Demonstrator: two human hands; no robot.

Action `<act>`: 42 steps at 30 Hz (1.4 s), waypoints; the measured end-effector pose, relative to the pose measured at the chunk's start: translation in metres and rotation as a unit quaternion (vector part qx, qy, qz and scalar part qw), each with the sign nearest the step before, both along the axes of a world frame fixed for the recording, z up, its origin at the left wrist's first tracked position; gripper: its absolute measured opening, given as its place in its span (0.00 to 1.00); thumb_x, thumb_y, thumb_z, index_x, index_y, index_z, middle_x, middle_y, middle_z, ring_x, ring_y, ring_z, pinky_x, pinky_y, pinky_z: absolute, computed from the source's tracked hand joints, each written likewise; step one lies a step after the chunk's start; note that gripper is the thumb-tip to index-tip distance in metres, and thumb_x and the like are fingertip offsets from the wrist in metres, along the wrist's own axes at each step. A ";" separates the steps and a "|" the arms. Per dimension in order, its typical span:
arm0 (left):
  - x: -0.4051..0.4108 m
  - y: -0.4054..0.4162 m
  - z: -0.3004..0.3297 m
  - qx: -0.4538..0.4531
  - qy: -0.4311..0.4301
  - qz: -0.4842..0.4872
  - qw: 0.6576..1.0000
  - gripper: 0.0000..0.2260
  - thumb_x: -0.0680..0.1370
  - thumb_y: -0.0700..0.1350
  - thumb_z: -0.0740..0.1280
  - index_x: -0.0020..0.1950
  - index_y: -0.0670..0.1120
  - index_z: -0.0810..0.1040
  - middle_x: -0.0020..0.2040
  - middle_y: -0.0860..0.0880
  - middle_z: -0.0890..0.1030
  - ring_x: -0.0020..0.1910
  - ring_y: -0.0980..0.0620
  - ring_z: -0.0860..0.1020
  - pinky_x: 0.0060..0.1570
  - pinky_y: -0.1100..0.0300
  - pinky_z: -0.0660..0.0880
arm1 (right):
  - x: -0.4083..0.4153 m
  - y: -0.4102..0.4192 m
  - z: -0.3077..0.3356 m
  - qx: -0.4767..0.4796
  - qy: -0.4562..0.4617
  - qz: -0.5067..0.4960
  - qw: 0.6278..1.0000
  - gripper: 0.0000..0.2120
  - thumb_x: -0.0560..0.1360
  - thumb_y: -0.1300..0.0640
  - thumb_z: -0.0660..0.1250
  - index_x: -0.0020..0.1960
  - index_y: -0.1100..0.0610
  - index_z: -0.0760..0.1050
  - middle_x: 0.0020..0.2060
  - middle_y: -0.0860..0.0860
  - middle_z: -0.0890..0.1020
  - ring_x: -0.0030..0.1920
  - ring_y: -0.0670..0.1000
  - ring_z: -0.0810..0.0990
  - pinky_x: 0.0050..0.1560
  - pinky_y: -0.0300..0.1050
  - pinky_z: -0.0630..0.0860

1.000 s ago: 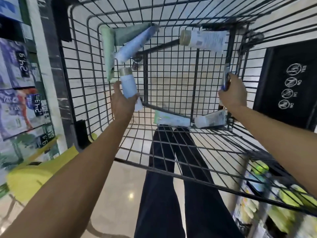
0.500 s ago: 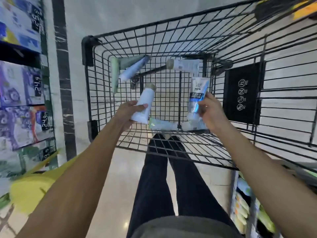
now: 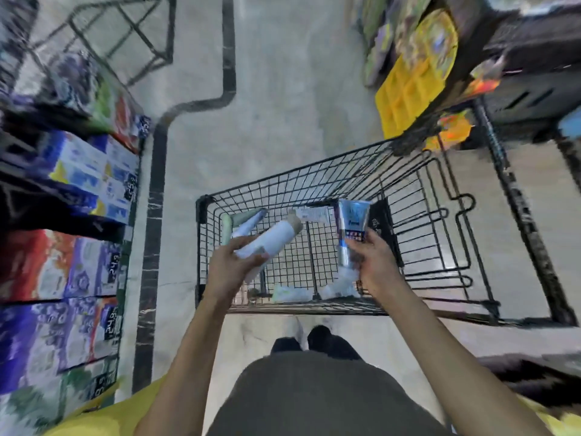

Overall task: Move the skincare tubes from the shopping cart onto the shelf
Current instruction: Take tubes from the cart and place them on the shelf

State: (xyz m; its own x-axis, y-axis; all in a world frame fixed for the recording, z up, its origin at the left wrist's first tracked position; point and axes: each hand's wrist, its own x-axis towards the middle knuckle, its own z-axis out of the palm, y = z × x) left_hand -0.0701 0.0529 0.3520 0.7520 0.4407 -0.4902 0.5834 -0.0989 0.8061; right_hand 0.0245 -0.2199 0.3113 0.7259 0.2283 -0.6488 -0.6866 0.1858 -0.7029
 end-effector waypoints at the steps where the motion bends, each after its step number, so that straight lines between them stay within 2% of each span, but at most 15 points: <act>1: -0.004 -0.004 0.011 -0.005 -0.015 0.004 1.000 0.14 0.69 0.43 0.81 0.47 0.61 0.84 0.49 0.56 0.86 0.48 0.50 0.85 0.44 0.55 0.82 | -0.006 -0.004 0.010 -0.003 -0.010 -0.005 1.000 0.19 0.79 0.65 0.67 0.69 0.56 0.77 0.59 0.61 0.83 0.54 0.59 0.82 0.51 0.53 0.80; 4: -0.018 -0.012 0.041 -0.013 -0.059 0.023 0.998 0.17 0.69 0.39 0.80 0.53 0.54 0.83 0.50 0.53 0.86 0.46 0.54 0.85 0.41 0.59 0.82 | -0.027 -0.013 0.039 0.000 -0.038 -0.028 0.999 0.20 0.78 0.66 0.69 0.68 0.54 0.77 0.57 0.60 0.84 0.55 0.60 0.82 0.57 0.61 0.78; 7: -0.023 -0.017 0.059 -0.036 -0.097 0.028 0.994 0.18 0.69 0.37 0.80 0.57 0.47 0.81 0.50 0.47 0.86 0.44 0.51 0.84 0.41 0.56 0.81 | -0.051 -0.020 0.064 0.013 -0.064 -0.071 0.995 0.19 0.77 0.67 0.69 0.65 0.54 0.78 0.52 0.57 0.85 0.51 0.57 0.82 0.54 0.59 0.79; 11: -0.029 -0.030 0.075 -0.090 -0.113 -0.002 0.990 0.20 0.67 0.39 0.81 0.57 0.43 0.82 0.50 0.47 0.87 0.50 0.44 0.85 0.46 0.52 0.82 | -0.093 -0.025 0.086 0.021 -0.085 -0.135 0.987 0.20 0.77 0.69 0.68 0.68 0.57 0.77 0.54 0.59 0.84 0.50 0.58 0.83 0.49 0.55 0.82; 14: -0.041 -0.042 0.086 -0.149 -0.106 -0.017 0.983 0.15 0.70 0.40 0.79 0.54 0.43 0.81 0.50 0.45 0.86 0.52 0.44 0.84 0.58 0.44 0.80 | -0.132 -0.029 0.100 0.032 -0.090 -0.192 0.977 0.20 0.76 0.69 0.69 0.65 0.53 0.78 0.54 0.58 0.85 0.50 0.60 0.84 0.45 0.55 0.84; 17: -0.056 -0.053 0.089 -0.226 -0.113 -0.030 0.967 0.20 0.73 0.41 0.75 0.63 0.40 0.78 0.54 0.47 0.86 0.54 0.44 0.84 0.61 0.40 0.78 | -0.177 -0.034 0.109 0.029 -0.104 -0.236 0.966 0.23 0.72 0.67 0.71 0.66 0.54 0.78 0.55 0.60 0.85 0.50 0.60 0.85 0.43 0.55 0.84; 21: -0.081 -0.080 0.102 -0.278 -0.120 -0.089 0.949 0.18 0.79 0.47 0.70 0.68 0.46 0.76 0.58 0.45 0.83 0.56 0.46 0.82 0.55 0.45 0.81 | -0.238 -0.042 0.117 0.029 -0.120 -0.296 0.947 0.22 0.74 0.70 0.70 0.67 0.58 0.77 0.51 0.60 0.85 0.47 0.60 0.85 0.43 0.52 0.84; 25: -0.108 -0.111 0.108 -0.282 -0.101 -0.168 0.939 0.07 0.82 0.50 0.67 0.59 0.53 0.75 0.56 0.42 0.83 0.53 0.41 0.83 0.55 0.38 0.81 | -0.294 -0.055 0.121 0.012 -0.131 -0.334 0.933 0.22 0.75 0.69 0.71 0.68 0.59 0.76 0.54 0.63 0.84 0.50 0.63 0.83 0.58 0.66 0.77; 27: -0.124 -0.125 0.110 -0.281 -0.090 -0.217 0.930 0.11 0.81 0.55 0.67 0.62 0.54 0.75 0.57 0.40 0.83 0.53 0.36 0.84 0.53 0.35 0.81 | -0.321 -0.062 0.127 0.003 -0.138 -0.362 0.922 0.21 0.76 0.69 0.70 0.67 0.60 0.76 0.53 0.62 0.84 0.46 0.61 0.84 0.53 0.61 0.80; 30: -0.146 -0.153 0.109 -0.276 -0.072 -0.284 0.916 0.26 0.78 0.64 0.69 0.70 0.51 0.72 0.60 0.37 0.82 0.49 0.41 0.85 0.47 0.43 0.83 | -0.359 -0.075 0.136 -0.002 -0.149 -0.402 0.903 0.18 0.76 0.70 0.69 0.66 0.62 0.76 0.51 0.62 0.84 0.44 0.61 0.83 0.49 0.57 0.83; 32: -0.162 -0.174 0.115 -0.287 -0.060 -0.309 0.905 0.22 0.81 0.59 0.65 0.70 0.50 0.69 0.55 0.40 0.83 0.43 0.46 0.85 0.43 0.47 0.84 | -0.383 -0.087 0.139 -0.011 -0.159 -0.426 0.891 0.17 0.76 0.70 0.69 0.64 0.62 0.76 0.51 0.62 0.84 0.44 0.61 0.83 0.54 0.64 0.80; 34: -0.178 -0.197 0.121 -0.303 -0.050 -0.337 0.890 0.17 0.83 0.56 0.64 0.68 0.49 0.71 0.47 0.44 0.84 0.40 0.47 0.85 0.44 0.45 0.83 | -0.408 -0.100 0.142 -0.013 -0.160 -0.450 0.878 0.16 0.76 0.70 0.69 0.63 0.61 0.77 0.50 0.62 0.85 0.45 0.61 0.83 0.56 0.66 0.79; 38: -0.212 -0.245 0.129 -0.338 -0.013 -0.395 0.854 0.17 0.81 0.55 0.67 0.65 0.47 0.72 0.45 0.39 0.83 0.40 0.40 0.83 0.44 0.44 0.82 | -0.464 -0.130 0.152 -0.022 -0.169 -0.501 0.849 0.16 0.76 0.69 0.70 0.63 0.60 0.77 0.49 0.62 0.85 0.44 0.60 0.84 0.47 0.57 0.83; 40: -0.232 -0.273 0.132 -0.349 0.027 -0.420 0.837 0.26 0.74 0.51 0.76 0.65 0.43 0.72 0.44 0.38 0.82 0.39 0.40 0.82 0.42 0.46 0.82 | -0.495 -0.146 0.157 -0.020 -0.173 -0.525 0.833 0.16 0.76 0.69 0.70 0.62 0.60 0.77 0.48 0.61 0.85 0.43 0.60 0.84 0.46 0.56 0.83; 42: -0.256 -0.303 0.135 -0.342 0.046 -0.473 0.811 0.35 0.65 0.42 0.80 0.69 0.41 0.70 0.46 0.37 0.81 0.42 0.39 0.83 0.45 0.42 0.81 | -0.529 -0.163 0.163 -0.024 -0.177 -0.544 0.820 0.16 0.76 0.69 0.70 0.62 0.61 0.77 0.47 0.61 0.85 0.43 0.60 0.83 0.47 0.58 0.83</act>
State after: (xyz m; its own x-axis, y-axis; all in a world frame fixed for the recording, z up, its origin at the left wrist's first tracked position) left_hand -0.3264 -0.2502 0.4869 0.5414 -0.7100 -0.4503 0.5684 -0.0855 0.8183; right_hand -0.5041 -0.3828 0.4741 0.6275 -0.6988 -0.3433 0.1145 0.5189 -0.8471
